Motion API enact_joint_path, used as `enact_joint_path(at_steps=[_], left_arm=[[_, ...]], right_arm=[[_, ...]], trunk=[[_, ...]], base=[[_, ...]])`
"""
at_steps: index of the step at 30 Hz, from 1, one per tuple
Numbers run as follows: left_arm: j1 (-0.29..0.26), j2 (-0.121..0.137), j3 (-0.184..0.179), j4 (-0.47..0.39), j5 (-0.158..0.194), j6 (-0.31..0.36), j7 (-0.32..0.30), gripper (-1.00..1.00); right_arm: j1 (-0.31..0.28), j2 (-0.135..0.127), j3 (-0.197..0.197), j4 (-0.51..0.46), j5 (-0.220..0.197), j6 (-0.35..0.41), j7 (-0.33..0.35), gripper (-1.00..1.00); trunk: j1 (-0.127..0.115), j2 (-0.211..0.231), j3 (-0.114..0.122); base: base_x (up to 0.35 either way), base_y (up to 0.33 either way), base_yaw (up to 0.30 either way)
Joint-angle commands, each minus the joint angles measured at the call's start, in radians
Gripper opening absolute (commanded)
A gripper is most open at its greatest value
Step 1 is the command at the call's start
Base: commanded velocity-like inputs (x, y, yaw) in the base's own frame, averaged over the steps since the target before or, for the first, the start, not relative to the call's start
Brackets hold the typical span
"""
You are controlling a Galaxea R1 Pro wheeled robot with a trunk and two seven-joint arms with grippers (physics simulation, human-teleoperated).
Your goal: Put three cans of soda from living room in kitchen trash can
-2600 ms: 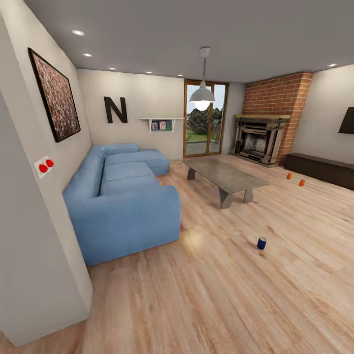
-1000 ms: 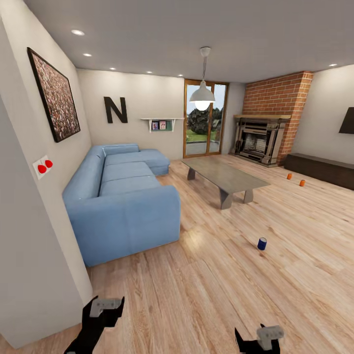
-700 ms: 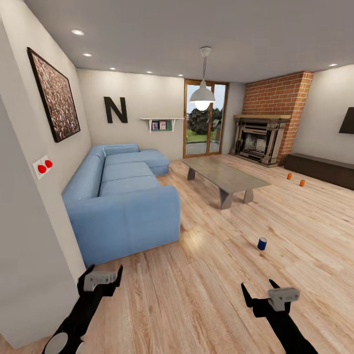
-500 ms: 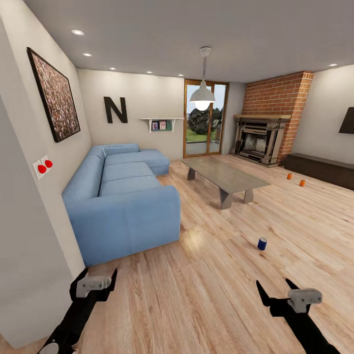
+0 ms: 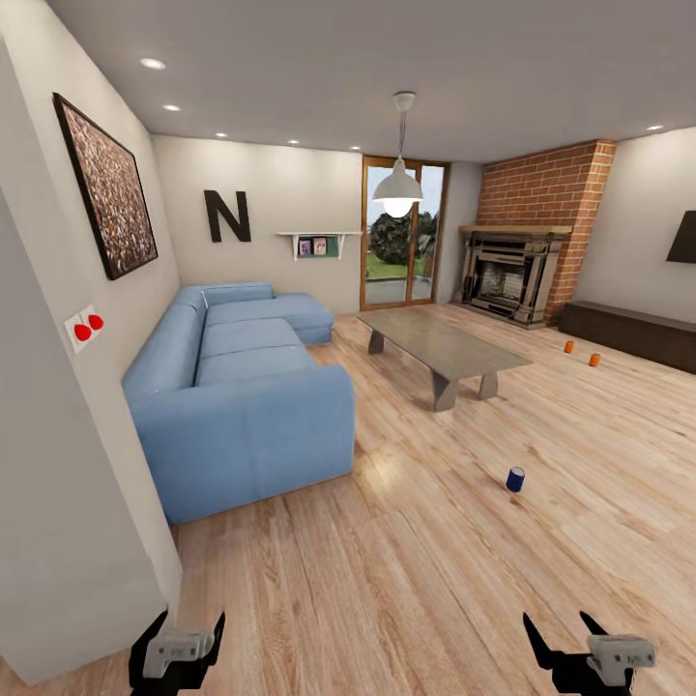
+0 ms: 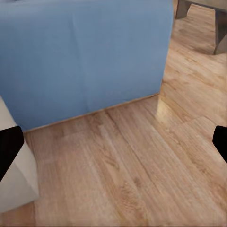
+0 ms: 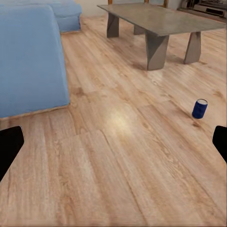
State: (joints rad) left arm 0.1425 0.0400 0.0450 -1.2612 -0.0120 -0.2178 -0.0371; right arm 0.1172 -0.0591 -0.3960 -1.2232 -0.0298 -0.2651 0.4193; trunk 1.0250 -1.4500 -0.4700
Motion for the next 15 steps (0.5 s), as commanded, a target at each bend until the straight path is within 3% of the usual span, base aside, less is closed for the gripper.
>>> enact_joint_path(at_steps=[1, 6, 15], left_arm=[[0.000, 0.000, 0.001, 0.002, 0.000, 0.000, 0.000, 1.00], [0.000, 0.000, 0.005, 0.007, 0.000, -0.001, 0.000, 1.00], [0.000, 0.000, 0.007, 0.010, -0.001, -0.002, 0.000, 1.00]], right_arm=[[0.000, 0.000, 0.010, 0.005, 0.001, -0.001, -0.009, 1.00], [-0.002, 0.001, 0.038, 0.020, 0.003, -0.006, -0.041, 1.00], [-0.002, 0.001, 0.051, 0.042, 0.004, -0.008, -0.060, 1.00]], trunk=[[0.000, 0.000, 0.000], [0.000, 0.000, 0.000], [0.000, 0.000, 0.000]], base=[[0.000, 0.000, 0.000], [0.000, 0.000, 0.000], [0.000, 0.000, 0.000]])
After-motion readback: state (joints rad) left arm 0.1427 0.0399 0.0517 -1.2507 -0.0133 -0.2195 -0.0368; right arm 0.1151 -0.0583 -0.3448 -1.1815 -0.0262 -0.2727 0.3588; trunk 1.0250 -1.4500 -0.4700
